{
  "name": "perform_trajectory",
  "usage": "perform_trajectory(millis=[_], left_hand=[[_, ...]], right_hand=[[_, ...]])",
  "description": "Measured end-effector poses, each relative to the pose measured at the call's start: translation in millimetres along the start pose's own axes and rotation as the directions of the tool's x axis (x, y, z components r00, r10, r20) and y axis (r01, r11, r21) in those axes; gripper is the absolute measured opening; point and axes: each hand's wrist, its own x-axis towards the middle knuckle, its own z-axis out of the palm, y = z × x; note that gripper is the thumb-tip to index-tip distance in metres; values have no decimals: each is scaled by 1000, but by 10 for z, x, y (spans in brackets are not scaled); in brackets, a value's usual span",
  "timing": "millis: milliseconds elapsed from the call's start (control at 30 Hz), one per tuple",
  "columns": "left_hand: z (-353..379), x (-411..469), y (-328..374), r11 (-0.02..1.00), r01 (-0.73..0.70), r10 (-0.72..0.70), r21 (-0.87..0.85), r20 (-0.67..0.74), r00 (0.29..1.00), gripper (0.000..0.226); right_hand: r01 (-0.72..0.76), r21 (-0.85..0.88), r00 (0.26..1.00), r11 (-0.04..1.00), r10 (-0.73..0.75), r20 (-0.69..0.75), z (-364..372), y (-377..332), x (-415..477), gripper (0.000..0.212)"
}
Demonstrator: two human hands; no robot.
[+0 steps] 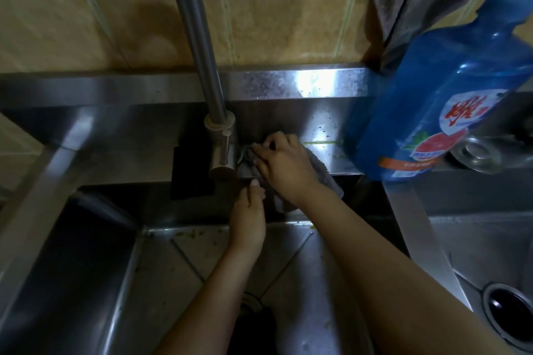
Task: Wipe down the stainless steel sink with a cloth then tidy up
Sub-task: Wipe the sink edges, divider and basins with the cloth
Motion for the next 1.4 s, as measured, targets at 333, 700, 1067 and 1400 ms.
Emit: perform_trajectory(millis=[333, 700, 1067, 1400], left_hand=[[7, 147, 199, 973, 229, -229, 17, 114, 967, 57], [-8, 152, 239, 943, 331, -321, -21, 201, 926, 53], [25, 157, 255, 927, 374, -368, 25, 256, 894, 71], [10, 125, 293, 918, 391, -392, 63, 296, 871, 75]], right_hand=[[-208, -108, 977, 972, 202, -65, -214, 232, -391, 43], [-165, -51, 986, 985, 164, -17, -43, -38, -197, 41], [-450, -167, 892, 877, 448, -51, -249, 215, -451, 42], [-296, -231, 953, 927, 269, -141, -156, 208, -388, 40]])
